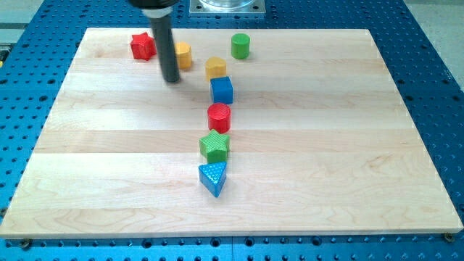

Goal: Slightly move green circle to the right

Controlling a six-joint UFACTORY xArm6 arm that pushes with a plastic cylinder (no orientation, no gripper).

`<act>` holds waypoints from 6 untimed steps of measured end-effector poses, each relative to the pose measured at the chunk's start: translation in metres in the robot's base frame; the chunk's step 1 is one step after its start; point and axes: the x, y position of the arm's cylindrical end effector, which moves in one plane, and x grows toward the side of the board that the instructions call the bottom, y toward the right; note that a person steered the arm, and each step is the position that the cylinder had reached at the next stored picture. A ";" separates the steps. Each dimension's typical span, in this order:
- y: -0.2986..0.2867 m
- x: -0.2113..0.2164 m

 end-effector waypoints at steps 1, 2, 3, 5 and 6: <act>0.029 -0.031; 0.034 -0.067; 0.072 -0.091; 0.184 -0.084; 0.172 -0.115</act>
